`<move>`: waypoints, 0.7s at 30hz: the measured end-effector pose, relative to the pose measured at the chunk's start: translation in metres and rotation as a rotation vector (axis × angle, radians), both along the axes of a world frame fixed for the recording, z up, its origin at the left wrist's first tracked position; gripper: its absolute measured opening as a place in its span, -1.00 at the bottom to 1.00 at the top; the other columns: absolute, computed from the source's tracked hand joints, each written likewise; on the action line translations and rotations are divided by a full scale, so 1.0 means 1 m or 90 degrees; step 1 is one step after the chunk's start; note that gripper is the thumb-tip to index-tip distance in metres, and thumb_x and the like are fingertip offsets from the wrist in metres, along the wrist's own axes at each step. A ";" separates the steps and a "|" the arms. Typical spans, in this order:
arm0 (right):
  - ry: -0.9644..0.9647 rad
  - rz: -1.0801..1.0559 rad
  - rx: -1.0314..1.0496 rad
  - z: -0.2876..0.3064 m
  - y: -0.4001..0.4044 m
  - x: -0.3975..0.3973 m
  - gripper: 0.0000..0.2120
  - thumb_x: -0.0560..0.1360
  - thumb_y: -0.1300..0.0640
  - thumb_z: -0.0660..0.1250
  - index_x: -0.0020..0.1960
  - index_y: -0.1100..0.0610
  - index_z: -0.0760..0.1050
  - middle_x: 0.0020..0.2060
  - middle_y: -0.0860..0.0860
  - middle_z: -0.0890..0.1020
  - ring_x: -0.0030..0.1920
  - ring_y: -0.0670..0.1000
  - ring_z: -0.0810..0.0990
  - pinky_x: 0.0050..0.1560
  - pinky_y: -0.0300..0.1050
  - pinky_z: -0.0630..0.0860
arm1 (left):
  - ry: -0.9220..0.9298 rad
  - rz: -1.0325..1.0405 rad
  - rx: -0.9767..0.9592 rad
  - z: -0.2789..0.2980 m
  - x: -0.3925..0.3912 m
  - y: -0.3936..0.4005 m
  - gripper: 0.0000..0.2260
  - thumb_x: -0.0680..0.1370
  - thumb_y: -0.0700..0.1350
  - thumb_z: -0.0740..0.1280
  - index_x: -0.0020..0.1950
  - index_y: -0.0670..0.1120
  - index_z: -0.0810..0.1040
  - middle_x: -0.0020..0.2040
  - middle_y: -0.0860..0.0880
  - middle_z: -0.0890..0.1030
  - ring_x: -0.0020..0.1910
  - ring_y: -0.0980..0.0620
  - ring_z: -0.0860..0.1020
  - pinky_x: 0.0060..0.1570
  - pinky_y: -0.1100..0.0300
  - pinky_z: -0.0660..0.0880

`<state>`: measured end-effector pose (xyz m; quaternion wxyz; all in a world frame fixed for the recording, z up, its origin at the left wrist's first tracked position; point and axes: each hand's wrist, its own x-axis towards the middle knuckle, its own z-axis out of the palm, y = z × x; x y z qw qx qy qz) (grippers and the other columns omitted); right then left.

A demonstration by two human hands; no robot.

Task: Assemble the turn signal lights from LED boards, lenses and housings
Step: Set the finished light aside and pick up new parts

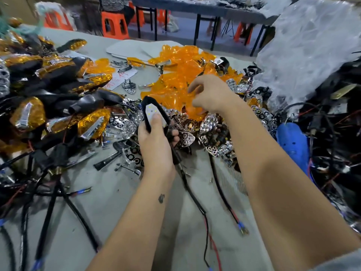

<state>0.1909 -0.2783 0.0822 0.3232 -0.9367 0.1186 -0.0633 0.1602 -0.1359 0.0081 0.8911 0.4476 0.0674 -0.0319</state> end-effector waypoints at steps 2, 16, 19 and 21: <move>-0.004 -0.020 -0.027 -0.005 0.000 -0.008 -0.60 0.46 0.43 0.34 0.18 0.06 0.53 0.26 0.08 0.50 -0.21 0.00 0.58 -0.31 -0.08 0.64 | -0.009 -0.004 -0.016 0.002 -0.001 -0.001 -0.90 0.68 -0.11 0.19 0.00 -0.05 0.46 -0.39 0.00 0.59 -0.50 0.11 0.49 -0.51 0.29 0.43; -0.428 -0.319 0.281 -0.051 0.042 -0.140 -0.59 0.44 0.36 0.33 0.10 -0.10 0.45 -0.12 -0.15 0.61 -0.14 -0.23 0.59 -0.04 -0.23 0.54 | 0.096 -0.563 -0.164 0.005 -0.049 -0.003 -0.87 0.64 -0.08 0.15 0.02 -0.11 0.41 -0.44 -0.02 0.46 -0.65 0.22 0.30 -0.70 0.42 0.24; -0.427 -0.322 0.293 -0.069 0.049 -0.157 -0.61 0.47 0.35 0.32 0.18 -0.04 0.48 0.00 -0.04 0.63 -0.03 -0.06 0.63 0.12 0.00 0.57 | 0.041 -0.458 0.000 0.002 -0.062 -0.017 -0.89 0.69 -0.14 0.11 0.06 -0.15 0.36 -0.44 -0.04 0.48 -0.62 0.18 0.29 -0.66 0.42 0.19; -0.440 -0.319 0.287 -0.077 0.052 -0.162 -0.60 0.48 0.33 0.31 0.21 -0.05 0.48 0.07 -0.04 0.62 0.00 -0.05 0.63 0.14 -0.16 0.55 | -0.009 -0.397 0.049 -0.001 -0.069 -0.022 -0.90 0.69 -0.17 0.14 0.01 -0.14 0.38 -0.44 -0.05 0.49 -0.59 0.14 0.31 -0.63 0.38 0.22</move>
